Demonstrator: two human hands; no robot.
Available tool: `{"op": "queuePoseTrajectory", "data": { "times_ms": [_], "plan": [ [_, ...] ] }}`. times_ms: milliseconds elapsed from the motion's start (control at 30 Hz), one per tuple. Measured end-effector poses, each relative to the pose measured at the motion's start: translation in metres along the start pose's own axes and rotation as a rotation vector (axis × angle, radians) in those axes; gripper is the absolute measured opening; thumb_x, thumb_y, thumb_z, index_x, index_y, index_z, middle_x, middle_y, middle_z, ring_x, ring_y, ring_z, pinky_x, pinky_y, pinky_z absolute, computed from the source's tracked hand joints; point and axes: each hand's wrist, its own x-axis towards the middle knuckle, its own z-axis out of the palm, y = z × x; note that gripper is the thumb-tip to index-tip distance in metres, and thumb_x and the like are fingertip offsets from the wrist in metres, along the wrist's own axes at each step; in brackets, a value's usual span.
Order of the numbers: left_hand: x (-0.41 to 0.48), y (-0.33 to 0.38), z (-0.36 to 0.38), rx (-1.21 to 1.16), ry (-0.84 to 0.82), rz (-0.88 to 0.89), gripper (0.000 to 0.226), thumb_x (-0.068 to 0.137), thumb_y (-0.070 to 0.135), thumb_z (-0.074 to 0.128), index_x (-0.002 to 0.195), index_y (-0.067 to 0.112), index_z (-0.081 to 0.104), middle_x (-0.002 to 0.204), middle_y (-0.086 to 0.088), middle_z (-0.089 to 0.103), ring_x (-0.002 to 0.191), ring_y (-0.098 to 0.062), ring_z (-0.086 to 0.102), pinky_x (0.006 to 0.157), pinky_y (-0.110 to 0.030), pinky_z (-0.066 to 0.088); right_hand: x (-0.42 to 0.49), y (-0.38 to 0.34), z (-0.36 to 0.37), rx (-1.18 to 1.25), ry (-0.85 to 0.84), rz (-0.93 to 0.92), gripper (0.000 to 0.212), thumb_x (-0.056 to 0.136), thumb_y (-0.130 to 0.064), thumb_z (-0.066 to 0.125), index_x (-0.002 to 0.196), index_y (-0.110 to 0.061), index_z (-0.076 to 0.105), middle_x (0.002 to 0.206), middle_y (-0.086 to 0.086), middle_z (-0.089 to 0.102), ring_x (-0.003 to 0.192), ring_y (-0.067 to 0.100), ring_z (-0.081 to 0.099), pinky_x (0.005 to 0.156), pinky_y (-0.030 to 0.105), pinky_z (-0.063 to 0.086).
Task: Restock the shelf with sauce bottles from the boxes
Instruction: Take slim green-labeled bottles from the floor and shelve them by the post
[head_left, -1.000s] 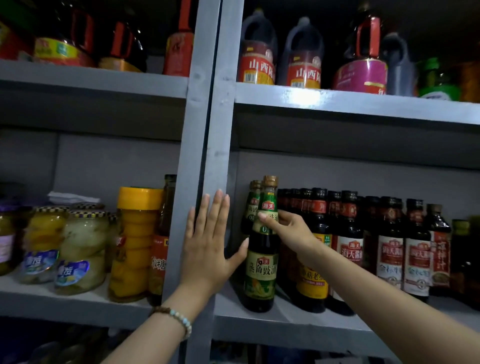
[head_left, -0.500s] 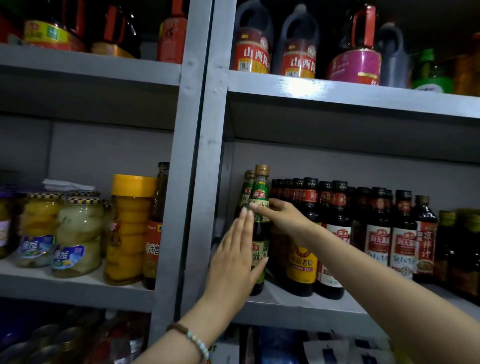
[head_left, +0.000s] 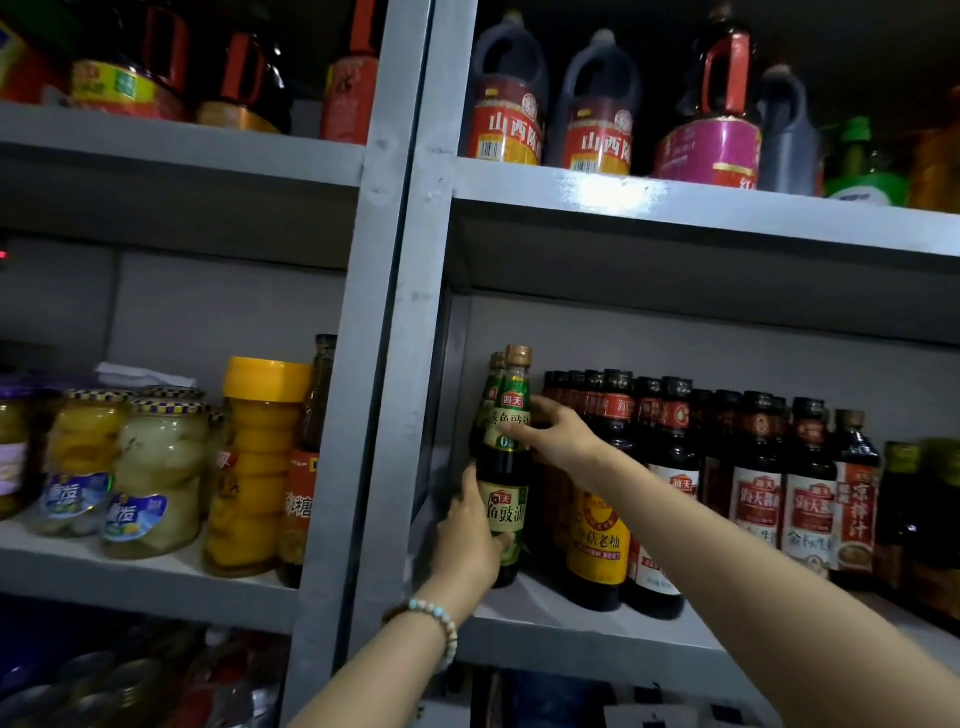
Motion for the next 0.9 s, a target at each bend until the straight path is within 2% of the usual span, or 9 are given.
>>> {"op": "queuePoseTrajectory", "data": {
  "times_ms": [200, 267, 333, 433, 567, 733, 900],
  "plan": [
    [0.018, -0.008, 0.006, -0.024, 0.025, -0.007, 0.090, 0.082, 0.013, 0.068, 0.147, 0.032, 0.010, 0.140, -0.002, 0.048, 0.127, -0.021, 0.048, 0.102, -0.045, 0.044, 0.020, 0.012, 0.010, 0.061, 0.074, -0.013, 0.056, 0.086, -0.018, 0.068, 0.136, -0.012, 0.044, 0.126, 0.006, 0.055, 0.098, 0.012, 0.053, 0.070, 0.016, 0.044],
    [0.023, -0.010, 0.006, -0.040, 0.036, -0.007, 0.089, 0.081, 0.011, 0.069, 0.148, 0.031, 0.014, 0.139, -0.001, 0.049, 0.127, -0.021, 0.048, 0.103, -0.044, 0.043, 0.026, 0.014, 0.012, 0.082, 0.070, -0.021, 0.055, 0.086, -0.015, 0.067, 0.136, -0.010, 0.043, 0.124, 0.006, 0.056, 0.094, 0.009, 0.052, 0.057, 0.006, 0.044],
    [0.026, -0.013, 0.006, -0.083, 0.051, -0.009, 0.085, 0.080, 0.011, 0.070, 0.146, 0.032, 0.020, 0.136, 0.002, 0.052, 0.126, -0.020, 0.049, 0.102, -0.042, 0.043, 0.029, 0.016, 0.012, 0.098, 0.063, -0.026, 0.056, 0.087, -0.014, 0.066, 0.137, -0.008, 0.043, 0.124, 0.007, 0.056, 0.089, 0.007, 0.052, 0.051, 0.003, 0.043],
    [0.028, -0.017, 0.005, -0.130, 0.073, -0.025, 0.079, 0.077, 0.012, 0.074, 0.142, 0.030, 0.032, 0.131, 0.004, 0.056, 0.124, -0.019, 0.051, 0.101, -0.042, 0.043, 0.033, 0.018, 0.012, 0.094, 0.063, -0.027, 0.056, 0.086, -0.016, 0.067, 0.137, -0.009, 0.043, 0.118, 0.004, 0.057, 0.088, 0.007, 0.054, 0.055, 0.007, 0.044],
    [0.032, -0.020, 0.004, -0.163, 0.072, -0.033, 0.071, 0.073, 0.012, 0.078, 0.134, 0.022, 0.045, 0.127, 0.001, 0.060, 0.119, -0.019, 0.054, 0.097, -0.037, 0.045, 0.036, 0.020, 0.013, 0.085, 0.067, -0.031, 0.056, 0.086, -0.017, 0.067, 0.137, -0.011, 0.044, 0.124, 0.005, 0.056, 0.102, 0.012, 0.051, 0.076, 0.019, 0.042],
    [0.034, -0.024, 0.006, -0.221, 0.072, -0.034, 0.072, 0.073, 0.009, 0.078, 0.136, 0.020, 0.045, 0.126, 0.000, 0.060, 0.118, -0.018, 0.055, 0.094, -0.032, 0.044, 0.038, 0.021, 0.014, 0.066, 0.073, -0.041, 0.056, 0.086, -0.018, 0.067, 0.137, -0.011, 0.045, 0.129, 0.008, 0.055, 0.104, 0.013, 0.051, 0.086, 0.026, 0.042],
    [0.037, -0.026, 0.009, -0.240, 0.062, -0.039, 0.071, 0.076, 0.007, 0.074, 0.138, 0.021, 0.043, 0.127, 0.000, 0.060, 0.120, -0.019, 0.053, 0.099, -0.037, 0.044, 0.041, 0.021, 0.015, 0.059, 0.076, -0.036, 0.057, 0.087, -0.016, 0.066, 0.139, -0.011, 0.041, 0.128, 0.007, 0.053, 0.111, 0.016, 0.050, 0.088, 0.026, 0.040]
  ]
}}
